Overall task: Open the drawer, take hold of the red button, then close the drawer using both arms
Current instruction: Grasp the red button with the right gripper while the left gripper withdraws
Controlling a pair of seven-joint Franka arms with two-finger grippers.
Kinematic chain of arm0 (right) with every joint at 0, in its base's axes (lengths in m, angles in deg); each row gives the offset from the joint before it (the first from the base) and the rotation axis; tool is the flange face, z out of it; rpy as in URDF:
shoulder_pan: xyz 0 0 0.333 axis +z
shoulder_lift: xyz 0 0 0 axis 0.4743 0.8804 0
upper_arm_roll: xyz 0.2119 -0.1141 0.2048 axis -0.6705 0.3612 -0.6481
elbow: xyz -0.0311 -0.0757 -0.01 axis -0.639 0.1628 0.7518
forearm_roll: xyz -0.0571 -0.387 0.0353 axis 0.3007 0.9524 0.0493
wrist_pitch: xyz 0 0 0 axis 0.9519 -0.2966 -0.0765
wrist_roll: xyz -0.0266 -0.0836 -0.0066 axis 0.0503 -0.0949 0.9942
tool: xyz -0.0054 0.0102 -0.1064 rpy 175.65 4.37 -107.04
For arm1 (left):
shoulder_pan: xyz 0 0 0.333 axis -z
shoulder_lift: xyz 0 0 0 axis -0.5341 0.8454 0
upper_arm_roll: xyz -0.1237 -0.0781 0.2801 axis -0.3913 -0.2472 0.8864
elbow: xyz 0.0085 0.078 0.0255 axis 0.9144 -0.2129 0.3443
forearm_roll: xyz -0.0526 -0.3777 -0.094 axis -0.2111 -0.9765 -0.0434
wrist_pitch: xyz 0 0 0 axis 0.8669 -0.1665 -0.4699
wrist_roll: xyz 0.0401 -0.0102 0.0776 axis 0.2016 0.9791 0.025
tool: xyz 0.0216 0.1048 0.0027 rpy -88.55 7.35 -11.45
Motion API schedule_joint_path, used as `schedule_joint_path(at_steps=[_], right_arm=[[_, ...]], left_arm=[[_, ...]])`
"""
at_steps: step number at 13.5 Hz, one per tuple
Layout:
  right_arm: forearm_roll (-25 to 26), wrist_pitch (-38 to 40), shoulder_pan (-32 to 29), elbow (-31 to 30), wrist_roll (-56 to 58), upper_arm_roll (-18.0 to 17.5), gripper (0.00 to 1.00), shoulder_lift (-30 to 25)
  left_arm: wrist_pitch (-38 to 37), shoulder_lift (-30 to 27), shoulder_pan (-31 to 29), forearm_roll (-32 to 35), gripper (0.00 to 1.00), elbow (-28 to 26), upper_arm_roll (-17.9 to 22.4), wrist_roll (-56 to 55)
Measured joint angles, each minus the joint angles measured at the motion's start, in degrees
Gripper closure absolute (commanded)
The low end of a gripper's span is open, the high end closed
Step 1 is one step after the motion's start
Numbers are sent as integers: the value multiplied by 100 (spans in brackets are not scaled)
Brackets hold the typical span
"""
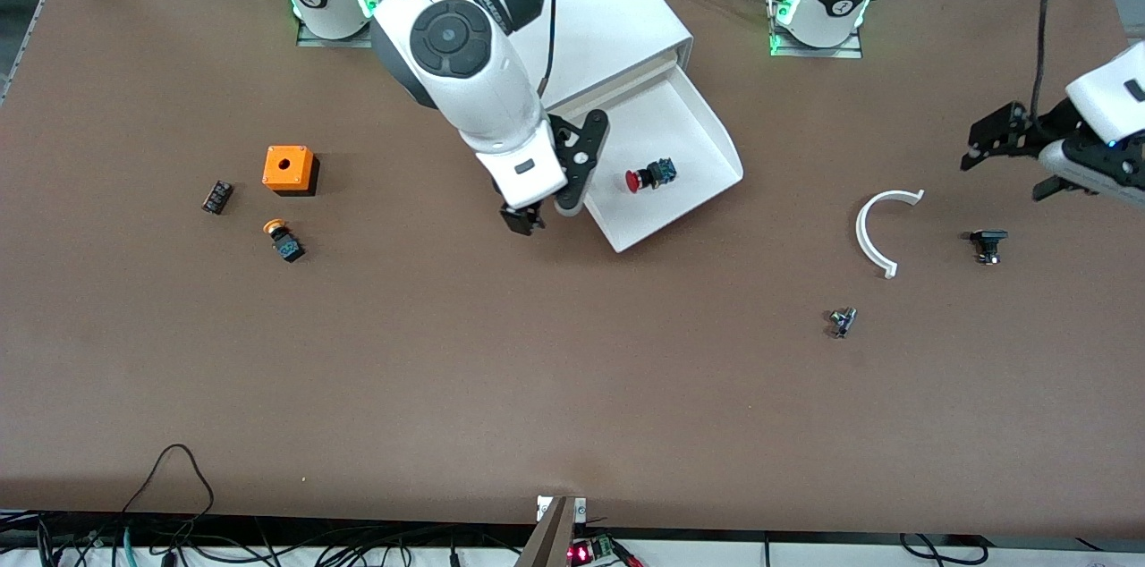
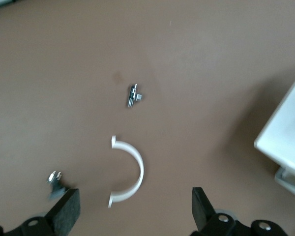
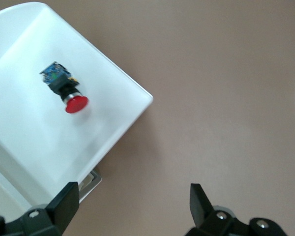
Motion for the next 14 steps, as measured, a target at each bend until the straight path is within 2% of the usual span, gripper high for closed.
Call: schedule_joint_path(at_steps=[3,7,10,14], right_arm=[[177,20,341,138,458,-97,0,118],[458,-227,855,167,939,-105,0,462],[460,-571,896,295,1295,-100,0,730],[462,-639,1068,346,1328,-97,0,868]], left_arm=[[-634,-65,32,129,0,344,-32,-632],[-753,-97,122,573,0,405,-182,-1474],[-754,-128,154,603,0,427,-199,-1618],[-754,-133,151,603,0,427,-195,-1645]])
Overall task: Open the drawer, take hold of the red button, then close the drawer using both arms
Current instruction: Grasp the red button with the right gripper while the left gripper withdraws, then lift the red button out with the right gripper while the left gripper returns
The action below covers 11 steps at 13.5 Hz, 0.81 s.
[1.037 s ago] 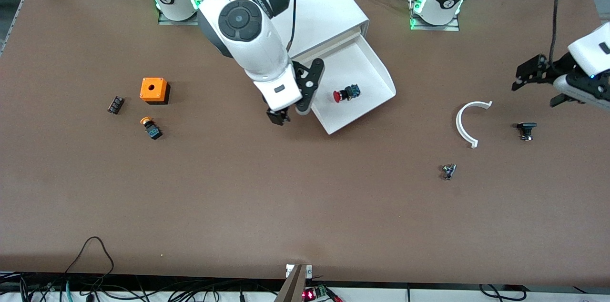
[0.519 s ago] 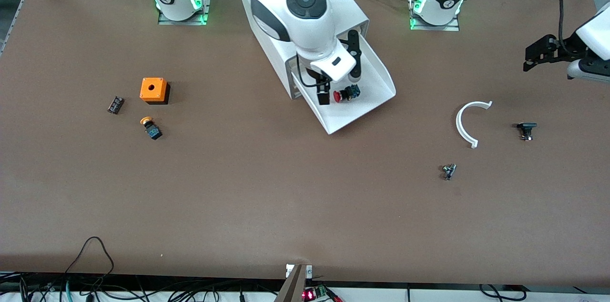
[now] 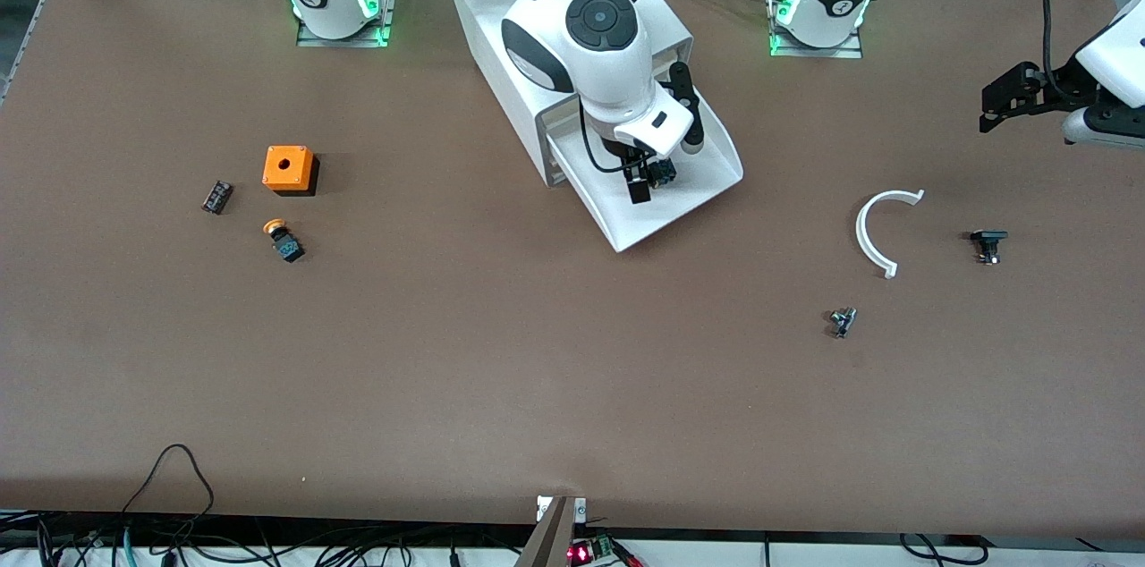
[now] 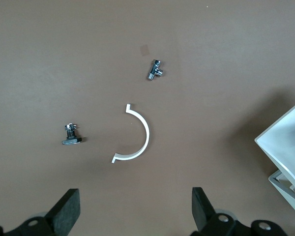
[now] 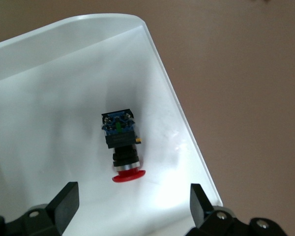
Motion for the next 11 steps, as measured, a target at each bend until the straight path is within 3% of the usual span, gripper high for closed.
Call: schedule_joint_path(at_steps=[7,11], right_arm=[[2,-97,212,5,-116,6,0,306],[3,-225,428,5,-264,223,0,393]], left_arm=[[0,0,1,0,0,0,-5,-505],[0,0,1,0,0,0,-5,-517]])
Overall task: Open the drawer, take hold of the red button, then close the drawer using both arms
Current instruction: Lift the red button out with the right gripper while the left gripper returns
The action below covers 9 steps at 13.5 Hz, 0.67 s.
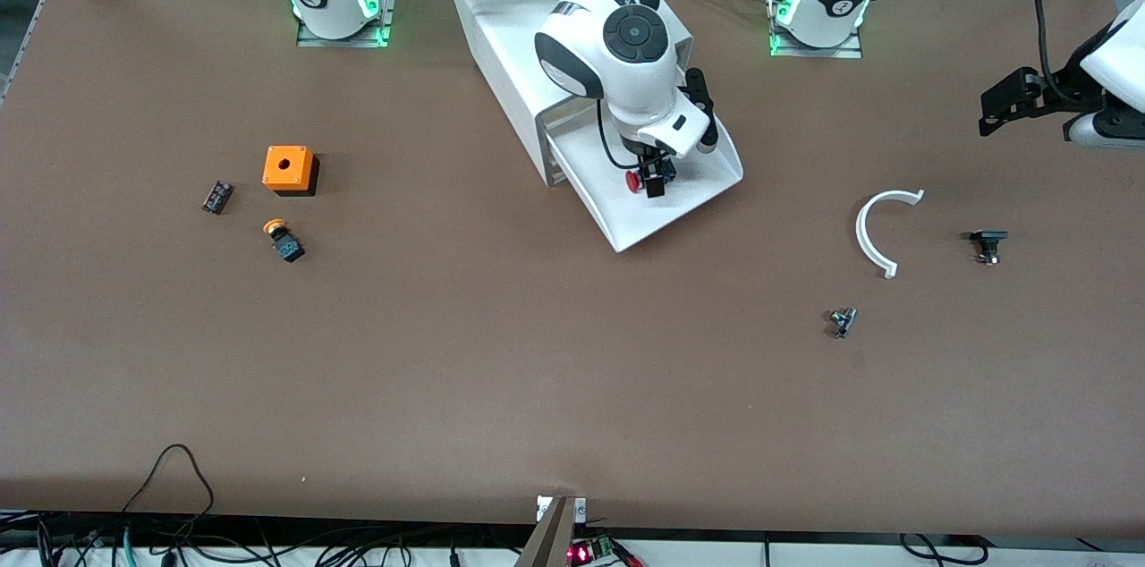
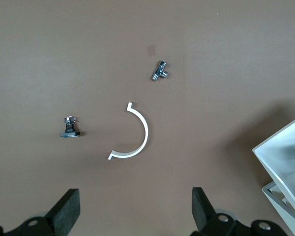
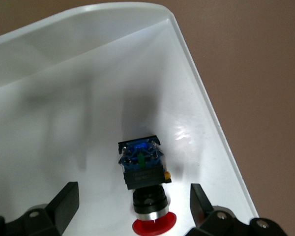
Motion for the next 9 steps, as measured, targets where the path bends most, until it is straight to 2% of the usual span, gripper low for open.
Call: schedule_joint_path(at_steps=[2,4,7,9], right_arm=[[0,-37,5,1,-1,21,1,49],[0,-98,25,0,0,40,9,113],[5,-229,120,1,1,86,29,156],[6,-302,194,1,0,148,47,164]], left_arm=[[0,0,0,-3,0,0,1,-1],[0,0,0,-6,0,0,5,-3],[0,0,0,-6,0,0,8,-3],[0,0,0,-6,0,0,14,-3]])
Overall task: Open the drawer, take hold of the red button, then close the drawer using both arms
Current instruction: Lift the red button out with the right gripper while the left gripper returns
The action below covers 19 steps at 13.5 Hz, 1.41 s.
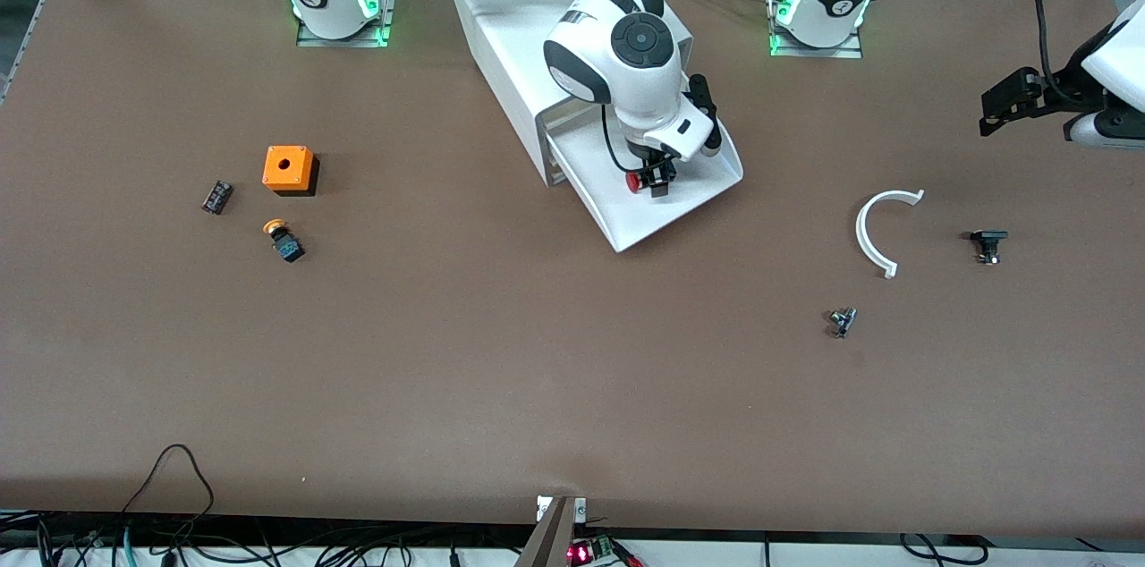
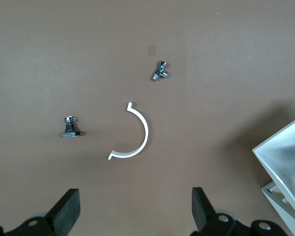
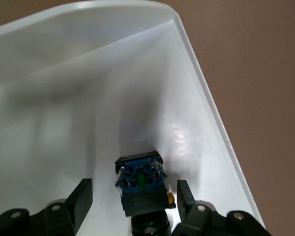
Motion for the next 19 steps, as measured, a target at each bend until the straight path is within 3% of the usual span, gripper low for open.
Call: schedule_joint_path(at_steps=[4,7,13,19], right_arm=[[17,-25,34,0,52,40,65,1],[17,-28,39,4,67,45,72,1],[22,-28,-105,276,68,70,74,-266],[-384,276,-992,193,-321,119,74,-1055]], left_arm=[[0,0,0,0,0,0,7,0],[0,0,0,0,0,0,7,0],[270,61,0,0,0,0,15,0],[576,192,5,-2,0,-64,-30,-109]])
